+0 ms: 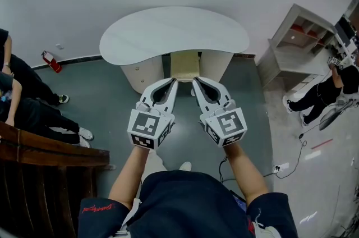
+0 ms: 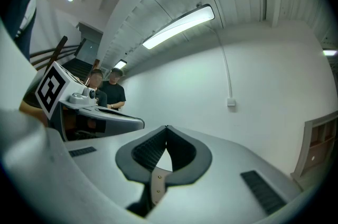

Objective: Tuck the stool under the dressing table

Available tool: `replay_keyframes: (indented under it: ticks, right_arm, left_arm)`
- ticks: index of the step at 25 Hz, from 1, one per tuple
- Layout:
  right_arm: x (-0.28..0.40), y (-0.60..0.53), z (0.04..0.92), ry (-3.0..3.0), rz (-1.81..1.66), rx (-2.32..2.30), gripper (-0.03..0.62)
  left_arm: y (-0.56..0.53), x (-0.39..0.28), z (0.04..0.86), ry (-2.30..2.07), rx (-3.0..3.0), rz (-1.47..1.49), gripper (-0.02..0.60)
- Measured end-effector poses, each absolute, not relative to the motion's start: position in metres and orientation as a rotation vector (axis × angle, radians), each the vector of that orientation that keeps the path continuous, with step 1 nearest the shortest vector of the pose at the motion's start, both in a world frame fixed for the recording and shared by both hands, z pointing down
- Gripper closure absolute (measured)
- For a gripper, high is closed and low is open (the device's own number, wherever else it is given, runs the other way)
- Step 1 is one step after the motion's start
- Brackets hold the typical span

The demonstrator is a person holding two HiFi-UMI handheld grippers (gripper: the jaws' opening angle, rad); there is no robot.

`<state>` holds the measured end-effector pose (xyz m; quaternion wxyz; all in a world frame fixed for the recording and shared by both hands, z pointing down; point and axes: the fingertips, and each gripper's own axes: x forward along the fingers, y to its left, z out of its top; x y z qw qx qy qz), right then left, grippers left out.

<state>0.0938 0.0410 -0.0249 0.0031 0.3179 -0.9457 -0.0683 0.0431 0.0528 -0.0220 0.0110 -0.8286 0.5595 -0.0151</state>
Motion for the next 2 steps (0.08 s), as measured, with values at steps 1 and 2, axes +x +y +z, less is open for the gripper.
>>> replay_keyframes:
  ticks: [1,2]
  right_arm:
    - [0.0944,0.0415,-0.0253,-2.964,-0.214,0.999,0.577]
    - [0.0951,0.042,-0.0257,-2.964,-0.214,1.0,0.577]
  left_arm:
    - [0.0536,0.0436,-0.0224,1.746,-2.585,-0.046,0.565]
    - [0.0543,0.044,-0.0227,1.746,-2.585,-0.046,0.565]
